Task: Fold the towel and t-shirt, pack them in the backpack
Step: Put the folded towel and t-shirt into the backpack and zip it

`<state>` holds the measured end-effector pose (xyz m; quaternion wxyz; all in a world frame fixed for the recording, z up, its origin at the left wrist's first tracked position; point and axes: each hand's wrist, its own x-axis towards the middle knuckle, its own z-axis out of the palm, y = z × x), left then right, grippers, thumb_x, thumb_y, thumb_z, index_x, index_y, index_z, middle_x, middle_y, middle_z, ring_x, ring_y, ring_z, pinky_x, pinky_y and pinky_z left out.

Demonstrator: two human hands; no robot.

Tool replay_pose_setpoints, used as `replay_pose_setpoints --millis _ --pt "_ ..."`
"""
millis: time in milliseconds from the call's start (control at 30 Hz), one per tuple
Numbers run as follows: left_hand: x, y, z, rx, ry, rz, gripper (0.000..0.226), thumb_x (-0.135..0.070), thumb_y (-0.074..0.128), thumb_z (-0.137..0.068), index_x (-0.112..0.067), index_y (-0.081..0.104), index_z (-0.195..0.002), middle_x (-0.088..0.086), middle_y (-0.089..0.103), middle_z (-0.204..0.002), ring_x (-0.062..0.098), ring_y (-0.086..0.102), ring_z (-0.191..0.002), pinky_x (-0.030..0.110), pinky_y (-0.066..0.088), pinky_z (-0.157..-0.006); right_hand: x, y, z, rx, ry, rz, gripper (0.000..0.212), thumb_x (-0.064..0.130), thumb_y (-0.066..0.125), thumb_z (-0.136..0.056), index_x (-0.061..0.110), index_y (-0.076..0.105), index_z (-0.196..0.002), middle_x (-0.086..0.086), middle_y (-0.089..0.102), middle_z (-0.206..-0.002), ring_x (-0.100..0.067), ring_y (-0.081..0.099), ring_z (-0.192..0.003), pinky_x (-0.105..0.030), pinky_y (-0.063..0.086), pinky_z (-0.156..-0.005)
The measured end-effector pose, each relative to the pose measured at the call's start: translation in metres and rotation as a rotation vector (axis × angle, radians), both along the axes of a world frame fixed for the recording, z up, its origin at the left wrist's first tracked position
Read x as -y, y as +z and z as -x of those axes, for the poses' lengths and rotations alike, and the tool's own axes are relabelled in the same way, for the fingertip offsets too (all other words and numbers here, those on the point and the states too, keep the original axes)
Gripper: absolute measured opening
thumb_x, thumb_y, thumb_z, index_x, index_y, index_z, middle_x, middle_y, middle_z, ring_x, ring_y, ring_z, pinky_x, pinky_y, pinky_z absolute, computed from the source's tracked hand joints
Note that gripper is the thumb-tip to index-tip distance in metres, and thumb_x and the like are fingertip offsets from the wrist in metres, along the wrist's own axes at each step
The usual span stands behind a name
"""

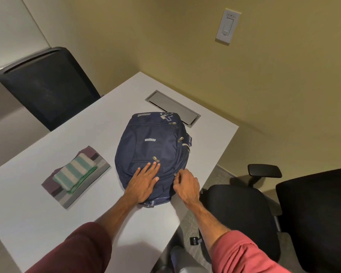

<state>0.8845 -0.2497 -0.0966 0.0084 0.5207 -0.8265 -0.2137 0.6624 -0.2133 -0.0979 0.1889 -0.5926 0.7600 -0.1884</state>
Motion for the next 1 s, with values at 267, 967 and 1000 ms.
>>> replay_pose_setpoints --millis 267,967,1000 --pt "-0.013 -0.002 -0.013 -0.117 0.05 -0.043 0.055 -0.031 0.023 -0.118 -0.03 0.012 -0.172 -0.007 0.017 -0.178 0.017 0.01 -0.166 0.049 0.015 -0.133 -0.022 0.004 -0.04 -0.03 0.185 0.028 0.011 0.028 0.059 -0.098 0.022 0.056 -0.09 0.006 0.058 -0.084 -0.017 0.059 -0.069 -0.038 0.055 -0.063" --pt "-0.085 0.001 0.009 -0.03 0.474 0.345 0.039 -0.053 0.065 -0.101 -0.016 0.078 -0.101 0.008 0.031 -0.174 0.027 0.021 -0.164 0.061 0.024 -0.128 0.009 0.034 -0.032 -0.238 0.511 0.243 0.01 0.029 0.058 -0.101 0.022 0.063 -0.097 0.005 0.06 -0.093 -0.019 0.059 -0.086 -0.04 0.049 -0.073" --pt "-0.083 0.001 0.015 -0.012 0.49 0.339 0.041 -0.054 0.066 -0.099 -0.015 0.08 -0.102 0.007 0.03 -0.174 0.026 0.022 -0.163 0.061 0.024 -0.128 0.013 0.034 -0.03 -0.261 0.546 0.225 0.007 0.026 0.058 -0.098 0.022 0.063 -0.099 0.004 0.059 -0.096 -0.021 0.058 -0.089 -0.04 0.047 -0.075"
